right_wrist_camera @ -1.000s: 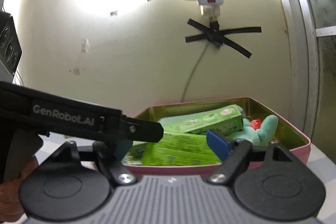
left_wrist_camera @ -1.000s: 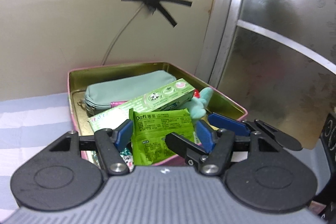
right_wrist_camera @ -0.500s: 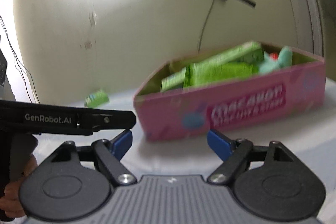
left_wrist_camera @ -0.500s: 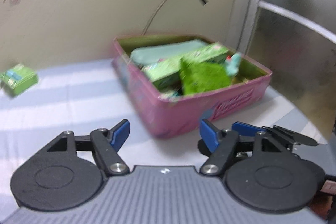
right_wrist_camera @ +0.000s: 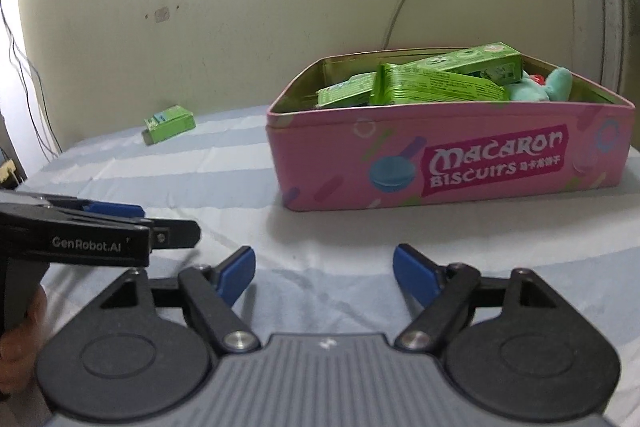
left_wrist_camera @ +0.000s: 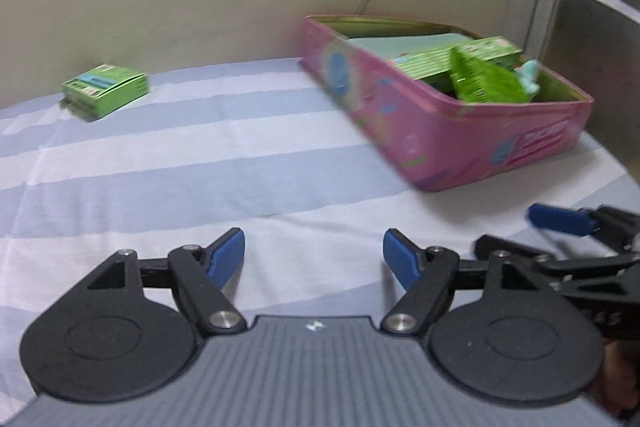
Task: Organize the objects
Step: 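Withdraw both tools from the tin toward the small green box, then grasp the small green box with the right tool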
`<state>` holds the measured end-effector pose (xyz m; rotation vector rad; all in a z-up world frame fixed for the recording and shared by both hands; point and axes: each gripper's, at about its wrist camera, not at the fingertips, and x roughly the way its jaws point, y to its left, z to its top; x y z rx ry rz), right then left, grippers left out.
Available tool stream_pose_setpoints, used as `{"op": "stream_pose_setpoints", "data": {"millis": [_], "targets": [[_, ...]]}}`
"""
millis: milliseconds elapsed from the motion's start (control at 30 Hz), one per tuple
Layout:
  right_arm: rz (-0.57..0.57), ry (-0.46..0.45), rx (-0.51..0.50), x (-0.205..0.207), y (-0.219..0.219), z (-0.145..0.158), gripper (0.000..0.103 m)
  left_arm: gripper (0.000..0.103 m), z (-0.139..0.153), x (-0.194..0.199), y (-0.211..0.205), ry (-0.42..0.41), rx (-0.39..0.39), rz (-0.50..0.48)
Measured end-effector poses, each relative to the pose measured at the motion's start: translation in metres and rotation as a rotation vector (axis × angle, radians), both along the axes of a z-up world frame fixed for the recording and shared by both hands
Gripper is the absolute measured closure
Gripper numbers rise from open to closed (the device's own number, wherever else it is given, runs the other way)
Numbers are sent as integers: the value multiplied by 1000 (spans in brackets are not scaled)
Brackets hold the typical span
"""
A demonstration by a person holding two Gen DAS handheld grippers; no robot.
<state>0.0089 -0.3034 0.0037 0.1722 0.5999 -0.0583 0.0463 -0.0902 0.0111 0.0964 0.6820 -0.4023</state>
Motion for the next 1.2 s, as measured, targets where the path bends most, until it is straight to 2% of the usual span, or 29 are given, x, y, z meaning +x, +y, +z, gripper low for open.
{"op": "stream_pose_setpoints", "data": {"millis": [133, 400, 533, 600, 767, 800, 867, 900, 967, 1133, 1200], "targets": [[60, 14, -32, 7, 23, 0, 23, 25, -4, 10, 20, -16, 44, 34], [217, 54, -124, 42, 84, 0, 21, 23, -3, 36, 75, -20, 65, 121], [274, 62, -117, 62, 105, 1, 21, 21, -2, 51, 103, -23, 79, 174], [292, 68, -118, 73, 113, 1, 20, 15, -2, 57, 116, -27, 89, 198], [339, 86, -142, 105, 135, 1, 19, 15, -2, 72, 148, -46, 106, 286], [348, 90, -147, 112, 140, 1, 18, 15, -3, 76, 155, -48, 99, 311], [365, 89, -148, 128, 147, 0, 16, 16, -2, 83, 175, -22, 25, 367], [370, 91, -141, 139, 150, 0, 13, 16, -1, 83, 182, -28, -9, 390], [373, 95, -142, 160, 158, 0, 13, 16, 0, 81, 194, -31, -79, 430], [379, 112, -152, 219, 179, 0, 7, 16, 2, 77, 205, -39, -143, 489], [363, 101, -189, 249, 186, -2, 1, 16, 1, 79, 212, -34, -180, 507]]}}
